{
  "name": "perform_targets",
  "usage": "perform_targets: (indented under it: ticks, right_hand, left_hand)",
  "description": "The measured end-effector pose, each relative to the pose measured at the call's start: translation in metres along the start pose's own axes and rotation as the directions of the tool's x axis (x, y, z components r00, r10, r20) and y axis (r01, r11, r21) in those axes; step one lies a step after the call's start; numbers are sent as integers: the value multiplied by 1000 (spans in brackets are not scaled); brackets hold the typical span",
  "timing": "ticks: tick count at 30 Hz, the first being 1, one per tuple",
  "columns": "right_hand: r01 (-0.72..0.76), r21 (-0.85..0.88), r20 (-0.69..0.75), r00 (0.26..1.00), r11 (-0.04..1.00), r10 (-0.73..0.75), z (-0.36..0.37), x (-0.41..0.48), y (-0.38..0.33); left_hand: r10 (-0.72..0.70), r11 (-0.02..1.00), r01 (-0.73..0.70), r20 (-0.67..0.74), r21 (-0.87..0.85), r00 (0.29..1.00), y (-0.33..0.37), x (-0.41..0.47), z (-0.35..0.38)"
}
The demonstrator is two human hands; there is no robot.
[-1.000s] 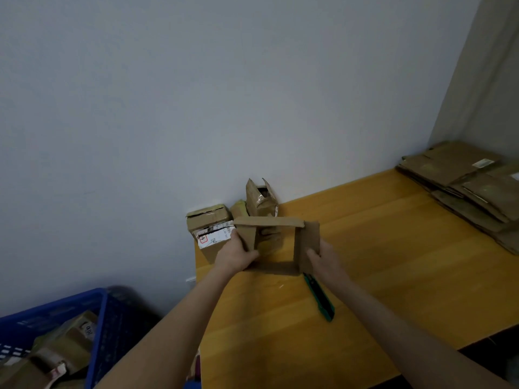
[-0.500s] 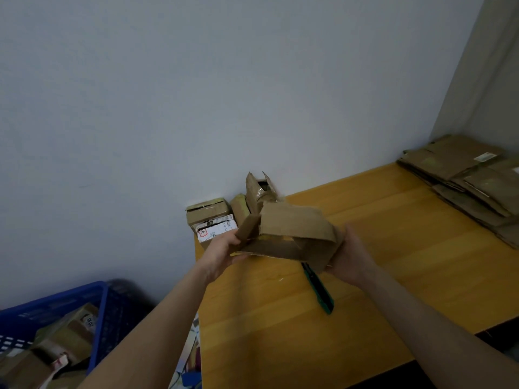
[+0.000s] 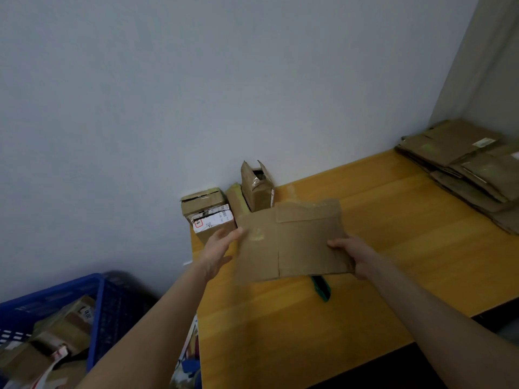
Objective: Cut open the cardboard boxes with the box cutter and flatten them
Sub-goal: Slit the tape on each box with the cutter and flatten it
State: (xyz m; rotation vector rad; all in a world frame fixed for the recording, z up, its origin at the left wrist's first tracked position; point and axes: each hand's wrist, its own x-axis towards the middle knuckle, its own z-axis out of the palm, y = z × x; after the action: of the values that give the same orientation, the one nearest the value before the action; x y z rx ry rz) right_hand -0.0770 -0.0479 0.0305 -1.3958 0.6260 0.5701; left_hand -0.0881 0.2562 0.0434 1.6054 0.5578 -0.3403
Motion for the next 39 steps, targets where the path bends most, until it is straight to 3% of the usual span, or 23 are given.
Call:
perform_targets:
  ticks: [2, 4, 7, 11, 13, 15, 17, 19, 23, 27, 30, 35, 37, 39]
  right_hand:
    - [16, -24, 64, 998, 1000, -14, 7, -2, 2]
    - [22, -46, 109, 994, 999, -17, 12, -1, 7]
    - [75, -190, 117, 992, 979, -53, 18, 4, 15]
    - [148, -398, 74, 989, 906, -129, 42, 17, 37]
    - [168, -602, 28, 981, 781, -190, 59, 31, 51]
    - [166, -815, 24, 967, 555, -254, 72, 40, 65]
    - [245, -901, 140, 945, 357, -296, 84, 42, 76]
    - [348, -907, 273, 915, 238, -297, 92, 43, 88]
    - [394, -908, 352, 902, 144, -251, 92, 48, 103]
    - [337, -935, 301, 919, 109, -256, 69, 57, 109]
    - [293, -954, 264, 923, 66, -279, 58, 64, 109]
    - [356, -934, 340, 884, -9, -322, 70, 74, 109]
    - [374, -926, 371, 879, -47, -300, 79, 82, 108]
    - [389, -915, 403, 879, -103, -255, 84, 91, 111]
  left_hand:
    - [-89, 995, 90, -24, 39, 996, -6, 1, 4]
    - [-128, 991, 127, -52, -33, 990, -11, 2, 6]
    - [-106, 981, 80, -136, -179, 985, -19, 4, 5]
    - [-36, 992, 1, -274, -126, 961, -32, 7, 1]
    - [-71, 993, 35, -323, -114, 944, -45, 8, -7]
    - [-105, 993, 77, -397, -85, 912, -64, 10, -22]
    - [-135, 991, 130, -443, -43, 886, -86, 13, -34]
    - [-168, 985, 170, -457, -37, 873, -102, 16, -33]
    - [-203, 979, 195, -420, -62, 884, -114, 31, 1]
    - [-211, 977, 188, -350, -98, 913, -114, 52, 41]
    - [-140, 985, 167, -358, 44, 923, -113, 60, 58]
    - [-4, 934, 151, -412, 325, 911, -120, 55, 42]
    - [22, 875, 188, -425, 446, 905, -122, 54, 41]
    - [149, 743, 164, -399, 649, 905, -125, 54, 46]
